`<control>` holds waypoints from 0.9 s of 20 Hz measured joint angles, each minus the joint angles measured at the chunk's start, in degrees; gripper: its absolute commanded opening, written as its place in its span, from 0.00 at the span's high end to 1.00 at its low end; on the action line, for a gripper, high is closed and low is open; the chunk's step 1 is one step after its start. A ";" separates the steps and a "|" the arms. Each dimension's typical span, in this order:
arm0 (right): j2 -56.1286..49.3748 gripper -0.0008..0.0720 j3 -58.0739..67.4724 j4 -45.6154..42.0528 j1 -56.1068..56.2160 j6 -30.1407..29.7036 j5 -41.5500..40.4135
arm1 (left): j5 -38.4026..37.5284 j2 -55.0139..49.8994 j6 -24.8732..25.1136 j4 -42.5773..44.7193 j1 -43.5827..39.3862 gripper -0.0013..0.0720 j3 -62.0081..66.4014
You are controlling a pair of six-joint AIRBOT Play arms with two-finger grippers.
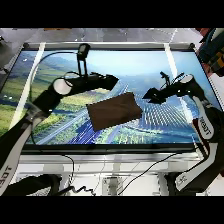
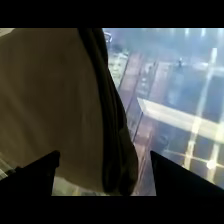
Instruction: Fold the clothes and pants, and hang the long-sleeved shirts on hangers.
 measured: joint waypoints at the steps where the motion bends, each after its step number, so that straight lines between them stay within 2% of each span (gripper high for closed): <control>1: -1.07 0.12 0.02 0.33 0.87 1.18 -0.83 | -0.46 0.76 0.00 0.44 0.66 0.01 -0.02; 7: -6.56 0.14 0.11 2.95 6.01 7.08 -1.44 | -2.54 2.32 0.00 3.74 1.99 0.01 -0.02; 8: -7.15 0.24 0.11 3.02 6.84 7.39 -1.18 | -2.69 2.40 0.00 4.55 2.05 0.01 -0.02; 10: -8.07 0.80 0.09 2.64 8.76 6.97 -1.55 | -2.97 2.49 0.00 5.77 2.12 0.01 -0.02; 11: -8.26 0.97 0.00 2.40 9.62 6.19 -1.99 | -3.10 2.54 -0.02 6.25 2.16 0.02 -0.02; 13: -7.85 0.97 0.07 2.40 10.95 4.72 -3.48 | -3.69 2.60 -0.02 7.19 2.51 0.08 -0.02; 14: -7.13 0.97 0.09 2.08 11.34 4.17 -4.42 | -4.72 2.71 0.00 7.93 2.86 0.27 -0.02; 16: -4.76 0.97 0.13 2.86 11.30 3.48 -6.56 | -7.58 3.30 -0.02 10.73 4.20 0.82 -0.02; 17: -3.08 0.97 0.17 3.23 10.80 3.30 -7.02 | -9.90 3.85 -0.02 12.61 5.05 0.96 -0.02; 18: -1.11 0.97 0.15 2.99 9.90 3.17 -7.74 | -12.46 4.72 0.00 14.78 6.14 0.96 -0.02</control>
